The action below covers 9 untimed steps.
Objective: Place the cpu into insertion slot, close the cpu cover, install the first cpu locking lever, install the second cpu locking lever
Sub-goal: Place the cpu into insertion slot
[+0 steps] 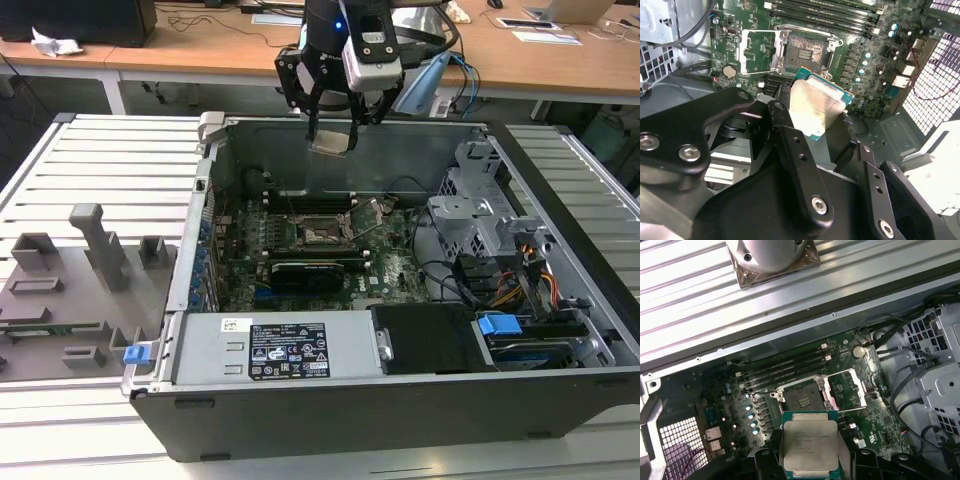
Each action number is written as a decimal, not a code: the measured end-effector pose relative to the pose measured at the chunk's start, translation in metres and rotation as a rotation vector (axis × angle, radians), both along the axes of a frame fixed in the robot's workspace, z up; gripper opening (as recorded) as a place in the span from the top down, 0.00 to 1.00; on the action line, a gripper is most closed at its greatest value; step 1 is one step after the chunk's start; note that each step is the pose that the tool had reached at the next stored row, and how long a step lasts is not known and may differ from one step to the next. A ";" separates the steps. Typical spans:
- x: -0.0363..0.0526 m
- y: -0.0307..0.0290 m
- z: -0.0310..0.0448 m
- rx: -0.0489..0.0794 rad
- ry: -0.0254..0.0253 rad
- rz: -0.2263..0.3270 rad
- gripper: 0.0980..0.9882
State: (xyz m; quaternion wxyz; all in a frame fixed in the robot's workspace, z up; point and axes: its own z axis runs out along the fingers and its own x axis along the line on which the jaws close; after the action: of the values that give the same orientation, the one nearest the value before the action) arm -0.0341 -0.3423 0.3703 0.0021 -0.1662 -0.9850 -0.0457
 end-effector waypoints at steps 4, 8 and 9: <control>0.0000 0.0000 0.0000 0.000 0.0000 -0.028 0.52; 0.0000 0.0000 -0.0001 0.000 0.0000 -0.067 0.52; 0.0000 0.0000 -0.0001 0.000 0.0000 -0.077 0.52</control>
State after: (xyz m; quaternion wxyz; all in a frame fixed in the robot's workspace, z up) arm -0.0341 -0.3423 0.3702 0.0003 -0.2042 -0.9779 -0.0457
